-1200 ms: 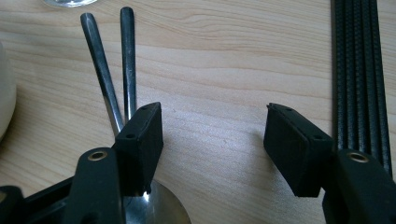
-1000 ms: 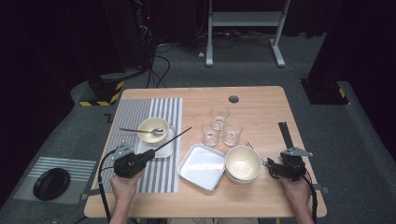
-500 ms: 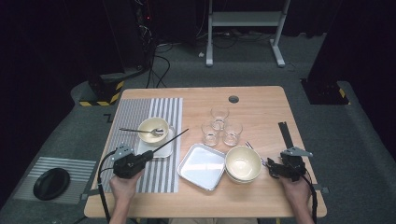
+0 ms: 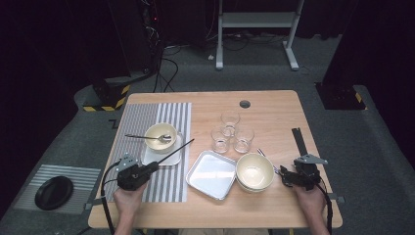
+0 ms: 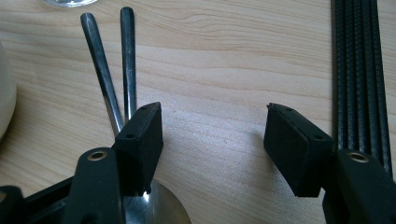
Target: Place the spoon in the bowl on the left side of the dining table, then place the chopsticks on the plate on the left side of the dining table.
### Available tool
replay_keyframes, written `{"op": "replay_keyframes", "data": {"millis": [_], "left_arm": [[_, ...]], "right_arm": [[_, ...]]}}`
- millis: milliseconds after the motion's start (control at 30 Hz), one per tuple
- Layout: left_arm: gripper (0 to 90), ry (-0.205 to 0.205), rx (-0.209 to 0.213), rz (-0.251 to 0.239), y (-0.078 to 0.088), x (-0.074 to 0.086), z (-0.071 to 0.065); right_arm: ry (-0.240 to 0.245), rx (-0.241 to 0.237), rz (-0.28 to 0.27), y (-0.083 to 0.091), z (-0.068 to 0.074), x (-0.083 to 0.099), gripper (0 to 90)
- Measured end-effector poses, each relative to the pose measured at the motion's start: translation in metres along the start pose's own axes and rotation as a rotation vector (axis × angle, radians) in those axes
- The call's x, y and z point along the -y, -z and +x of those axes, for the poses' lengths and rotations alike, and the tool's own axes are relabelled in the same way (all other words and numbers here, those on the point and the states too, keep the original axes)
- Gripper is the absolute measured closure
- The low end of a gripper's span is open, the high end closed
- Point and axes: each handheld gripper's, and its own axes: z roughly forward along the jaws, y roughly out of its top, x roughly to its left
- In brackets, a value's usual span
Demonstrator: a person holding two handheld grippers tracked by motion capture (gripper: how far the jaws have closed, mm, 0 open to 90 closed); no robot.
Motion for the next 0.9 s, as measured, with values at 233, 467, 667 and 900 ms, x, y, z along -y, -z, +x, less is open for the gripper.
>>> {"op": "replay_keyframes", "data": {"millis": [233,467,667,900], "left_arm": [[84.3,-0.001,-0.013,0.022,0.0021,0.0015,0.0033],[84.3,-0.010,-0.016,0.059,0.0015,0.0057,0.0050],[84.3,-0.024,-0.010,0.081,0.0002,0.0064,0.0060],[84.3,-0.038,0.004,0.104,-0.0030,0.0063,0.0082]], "right_arm": [[0.000,0.000,0.000,0.0000,0.0000,0.0000,37.4],[0.001,0.000,0.000,0.0000,0.0000,0.0000,37.4],[0.001,0.000,0.000,0.0000,0.0001,0.0000,37.4],[0.001,0.000,0.000,0.0000,0.0001,0.0000,37.4]]}}
